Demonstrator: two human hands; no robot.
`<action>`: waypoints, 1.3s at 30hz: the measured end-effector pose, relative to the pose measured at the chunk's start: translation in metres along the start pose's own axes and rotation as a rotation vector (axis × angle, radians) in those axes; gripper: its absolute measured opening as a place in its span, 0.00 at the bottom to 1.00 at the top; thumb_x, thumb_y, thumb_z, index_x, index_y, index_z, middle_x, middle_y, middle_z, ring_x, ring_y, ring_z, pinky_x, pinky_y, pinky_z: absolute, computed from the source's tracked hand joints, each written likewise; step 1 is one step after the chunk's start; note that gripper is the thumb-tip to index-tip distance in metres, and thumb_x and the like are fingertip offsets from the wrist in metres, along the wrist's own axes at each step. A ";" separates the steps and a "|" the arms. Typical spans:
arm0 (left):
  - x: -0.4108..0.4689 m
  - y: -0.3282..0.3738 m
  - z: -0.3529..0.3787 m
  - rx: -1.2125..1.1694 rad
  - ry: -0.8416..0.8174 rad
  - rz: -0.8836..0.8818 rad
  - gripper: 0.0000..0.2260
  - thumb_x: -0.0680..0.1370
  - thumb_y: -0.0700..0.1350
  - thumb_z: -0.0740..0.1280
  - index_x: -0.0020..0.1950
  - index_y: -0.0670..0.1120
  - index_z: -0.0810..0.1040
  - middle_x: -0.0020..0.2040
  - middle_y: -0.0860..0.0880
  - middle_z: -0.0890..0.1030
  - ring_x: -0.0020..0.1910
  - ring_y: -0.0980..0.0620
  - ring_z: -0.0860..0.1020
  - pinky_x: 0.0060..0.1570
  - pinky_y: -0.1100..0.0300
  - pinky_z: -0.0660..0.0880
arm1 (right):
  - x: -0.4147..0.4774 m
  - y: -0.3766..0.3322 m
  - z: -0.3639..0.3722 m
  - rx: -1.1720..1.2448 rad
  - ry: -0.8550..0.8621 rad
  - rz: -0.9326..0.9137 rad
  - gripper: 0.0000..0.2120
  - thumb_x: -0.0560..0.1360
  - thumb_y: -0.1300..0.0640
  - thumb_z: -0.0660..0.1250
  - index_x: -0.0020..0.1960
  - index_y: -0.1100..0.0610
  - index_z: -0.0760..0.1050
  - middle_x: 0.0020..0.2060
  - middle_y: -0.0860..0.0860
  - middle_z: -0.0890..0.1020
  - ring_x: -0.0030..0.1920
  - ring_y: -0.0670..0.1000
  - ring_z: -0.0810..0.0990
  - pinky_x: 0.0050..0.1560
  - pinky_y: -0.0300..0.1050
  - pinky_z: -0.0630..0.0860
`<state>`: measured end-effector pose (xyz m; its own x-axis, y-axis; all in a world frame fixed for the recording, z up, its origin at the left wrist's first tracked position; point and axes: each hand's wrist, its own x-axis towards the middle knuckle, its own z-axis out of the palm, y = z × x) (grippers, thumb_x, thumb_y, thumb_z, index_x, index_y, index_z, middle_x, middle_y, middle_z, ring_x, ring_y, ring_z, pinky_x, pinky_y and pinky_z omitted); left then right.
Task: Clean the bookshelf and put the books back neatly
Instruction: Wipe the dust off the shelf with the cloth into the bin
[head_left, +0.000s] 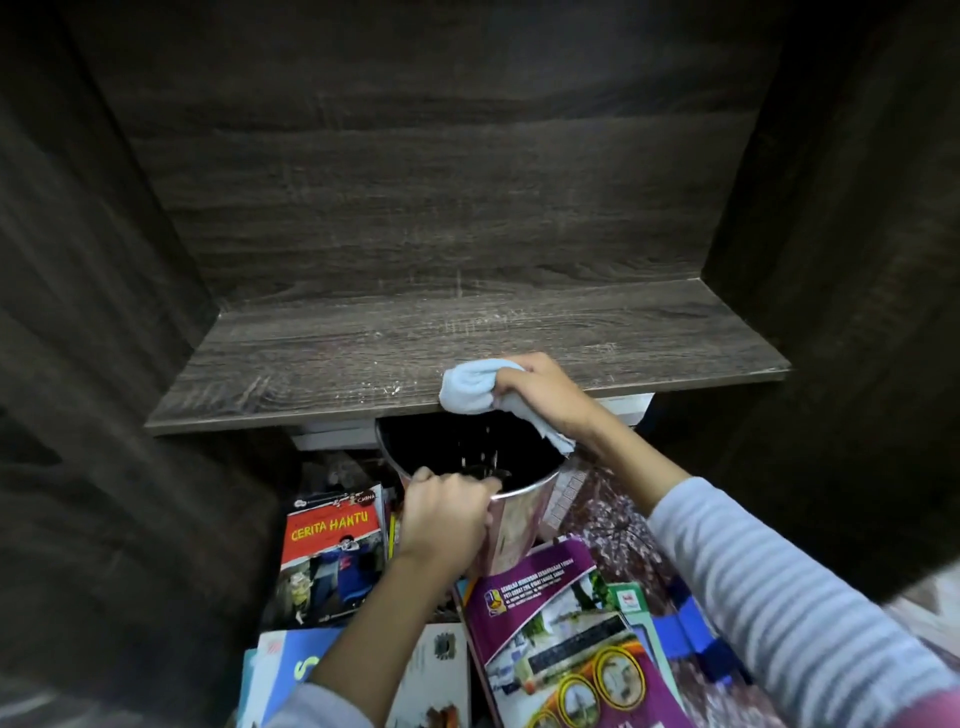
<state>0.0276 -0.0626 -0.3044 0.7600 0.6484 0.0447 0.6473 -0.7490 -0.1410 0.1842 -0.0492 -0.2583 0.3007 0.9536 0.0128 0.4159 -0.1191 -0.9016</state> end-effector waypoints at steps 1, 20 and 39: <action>0.000 0.000 0.000 -0.002 0.003 -0.001 0.10 0.79 0.49 0.60 0.59 0.50 0.73 0.55 0.48 0.81 0.56 0.47 0.77 0.55 0.57 0.64 | -0.003 -0.005 -0.003 0.076 0.022 0.011 0.07 0.61 0.51 0.63 0.29 0.54 0.74 0.30 0.48 0.75 0.36 0.46 0.72 0.38 0.43 0.68; 0.027 0.051 0.018 -0.220 0.110 0.181 0.19 0.44 0.52 0.81 0.28 0.52 0.78 0.19 0.53 0.73 0.19 0.55 0.73 0.30 0.65 0.71 | 0.004 0.088 -0.163 -0.867 0.614 0.512 0.21 0.78 0.49 0.54 0.70 0.54 0.64 0.68 0.61 0.68 0.66 0.64 0.64 0.64 0.57 0.58; 0.010 0.012 0.014 -0.043 0.071 0.068 0.09 0.76 0.44 0.63 0.55 0.50 0.76 0.48 0.48 0.83 0.52 0.46 0.80 0.53 0.57 0.65 | 0.071 0.021 -0.032 -0.867 0.187 0.103 0.23 0.79 0.46 0.54 0.72 0.49 0.61 0.71 0.56 0.65 0.68 0.61 0.63 0.65 0.56 0.60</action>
<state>0.0418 -0.0629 -0.3193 0.8036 0.5855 0.1063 0.5946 -0.7973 -0.1033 0.2417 0.0075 -0.2632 0.4760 0.8749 0.0887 0.8591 -0.4412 -0.2593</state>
